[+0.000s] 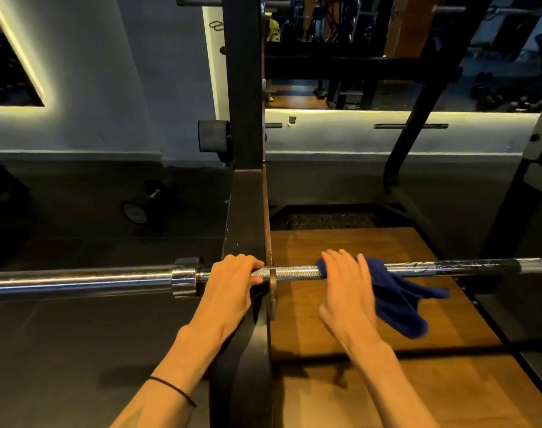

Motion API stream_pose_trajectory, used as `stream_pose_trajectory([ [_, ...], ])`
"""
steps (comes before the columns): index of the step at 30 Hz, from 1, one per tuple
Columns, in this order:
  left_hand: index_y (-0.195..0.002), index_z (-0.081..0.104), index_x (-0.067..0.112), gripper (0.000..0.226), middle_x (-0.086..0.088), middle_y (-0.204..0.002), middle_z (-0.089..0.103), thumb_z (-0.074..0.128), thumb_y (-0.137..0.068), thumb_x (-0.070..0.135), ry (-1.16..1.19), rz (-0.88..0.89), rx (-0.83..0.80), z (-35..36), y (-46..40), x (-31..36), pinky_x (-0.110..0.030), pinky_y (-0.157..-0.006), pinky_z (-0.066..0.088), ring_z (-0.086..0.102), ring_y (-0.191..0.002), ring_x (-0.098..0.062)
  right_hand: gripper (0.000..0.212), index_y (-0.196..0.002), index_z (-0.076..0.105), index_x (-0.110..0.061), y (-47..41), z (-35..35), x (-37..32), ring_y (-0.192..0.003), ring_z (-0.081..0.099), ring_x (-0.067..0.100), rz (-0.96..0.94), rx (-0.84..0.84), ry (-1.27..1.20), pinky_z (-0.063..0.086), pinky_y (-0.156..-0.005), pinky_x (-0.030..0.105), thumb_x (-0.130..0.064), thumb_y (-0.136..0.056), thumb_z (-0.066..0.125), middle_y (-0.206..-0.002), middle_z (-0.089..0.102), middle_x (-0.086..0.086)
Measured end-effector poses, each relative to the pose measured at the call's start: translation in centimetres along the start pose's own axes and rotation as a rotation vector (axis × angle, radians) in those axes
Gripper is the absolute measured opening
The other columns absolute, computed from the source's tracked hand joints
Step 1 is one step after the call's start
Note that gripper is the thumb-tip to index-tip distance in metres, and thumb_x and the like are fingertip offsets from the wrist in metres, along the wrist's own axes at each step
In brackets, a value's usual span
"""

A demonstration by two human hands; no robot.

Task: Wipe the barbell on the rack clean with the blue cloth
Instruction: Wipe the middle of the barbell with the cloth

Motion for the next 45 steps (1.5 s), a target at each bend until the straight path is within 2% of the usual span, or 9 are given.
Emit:
stream_pose_trajectory([
  [6, -0.122, 0.060, 0.019, 0.026, -0.001, -0.113, 0.059, 0.062, -0.096, 0.021, 0.021, -0.033, -0.084, 0.3, -0.2, -0.5, -0.036, -0.094, 0.043, 0.052, -0.104, -0.017, 0.090, -0.161, 0.017, -0.019, 0.3, 1.9, -7.5, -0.155, 0.016, 0.024, -0.326, -0.034, -0.029, -0.009, -0.122, 0.037, -0.024, -0.089, 0.070, -0.167, 0.022, 0.005],
  [12, -0.116, 0.058, 0.023, 0.019, 0.007, -0.104, 0.049, 0.060, -0.097, 0.023, 0.039, -0.010, -0.117, -0.1, -0.3, -0.4, -0.033, -0.089, 0.043, 0.046, -0.097, -0.013, 0.080, -0.148, 0.047, -0.015, 0.3, 0.0, 2.7, -0.140, 0.043, 0.021, -0.085, 0.086, 0.004, 0.007, -0.124, 0.036, -0.009, -0.073, 0.075, -0.146, 0.052, 0.002],
  [19, -0.103, 0.048, 0.029, 0.017, 0.008, -0.102, 0.046, 0.062, -0.095, 0.023, -0.033, 0.022, -0.199, 0.1, -1.1, 0.4, -0.031, -0.085, 0.042, 0.042, -0.091, -0.010, 0.084, -0.156, 0.028, -0.018, 0.3, -0.2, 2.1, -0.155, 0.015, 0.020, 0.042, 0.011, 0.004, 0.000, -0.128, 0.045, -0.015, -0.084, 0.072, -0.163, 0.029, 0.001],
  [25, -0.107, 0.052, 0.024, 0.026, 0.007, -0.105, 0.045, 0.069, -0.089, 0.023, -0.162, 0.014, -0.110, 0.3, -1.1, 0.7, -0.035, -0.087, 0.042, 0.041, -0.096, -0.013, 0.094, -0.161, 0.015, -0.019, 0.8, 1.1, -6.6, -0.155, 0.011, 0.021, -0.313, -0.041, -0.043, -0.007, -0.125, 0.039, -0.014, -0.085, 0.070, -0.167, 0.019, 0.002],
  [29, -0.113, 0.057, 0.021, 0.045, 0.001, -0.104, 0.053, 0.079, -0.074, 0.011, -0.217, 0.024, -0.009, 0.3, -1.1, 0.8, -0.034, -0.077, 0.041, 0.046, -0.091, -0.019, 0.091, -0.158, 0.028, -0.016, 0.7, 0.2, -1.7, -0.148, 0.029, 0.020, -0.208, 0.021, -0.042, 0.000, -0.124, 0.034, -0.017, -0.079, 0.074, -0.157, 0.037, 0.002],
  [32, -0.116, 0.061, 0.021, 0.054, 0.001, -0.098, 0.053, 0.084, -0.067, 0.011, -0.287, 0.042, 0.031, 0.5, -1.0, 0.7, -0.030, -0.070, 0.038, 0.046, -0.084, -0.018, 0.087, -0.149, 0.045, -0.010, 0.8, -0.3, 3.8, -0.138, 0.046, 0.027, -0.046, 0.057, 0.009, 0.020, -0.125, 0.042, -0.009, -0.069, 0.080, -0.144, 0.053, 0.008],
  [35, -0.100, 0.069, 0.025, 0.040, 0.005, -0.087, 0.047, 0.088, -0.066, 0.016, -0.292, 0.077, 0.083, 0.4, -0.6, 1.0, -0.027, -0.066, 0.030, 0.034, -0.078, -0.011, 0.089, -0.156, 0.031, -0.015, 0.7, -0.1, 4.1, -0.150, 0.028, 0.023, 0.040, -0.011, 0.042, 0.008, -0.128, 0.042, -0.013, -0.079, 0.076, -0.158, 0.037, 0.004],
  [38, -0.098, 0.070, 0.023, 0.038, 0.005, -0.085, 0.045, 0.089, -0.066, 0.013, -0.257, 0.063, 0.134, 0.3, -0.2, 1.0, -0.027, -0.065, 0.029, 0.032, -0.076, -0.010, 0.086, -0.159, 0.020, -0.018, 0.3, -0.2, -0.3, -0.155, 0.013, 0.021, -0.052, -0.038, -0.010, -0.003, -0.127, 0.041, -0.017, -0.088, 0.070, -0.165, 0.023, 0.001],
  [45, -0.089, 0.065, 0.014, 0.030, -0.002, -0.081, 0.045, 0.087, -0.068, 0.011, -0.334, 0.043, 0.220, 0.4, 0.3, 1.7, -0.031, -0.060, 0.028, 0.037, -0.071, -0.018, 0.082, -0.156, 0.029, -0.018, 0.1, 0.8, -6.1, -0.149, 0.028, 0.023, -0.292, -0.012, -0.064, 0.003, -0.125, 0.037, -0.014, -0.085, 0.070, -0.158, 0.036, 0.002],
])
Point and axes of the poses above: each hand's wrist, its own y-axis away from the middle knuckle, its own z-axis out of the palm, x = y × z, the point moved 8 cm from there along -y, towards the middle knuckle
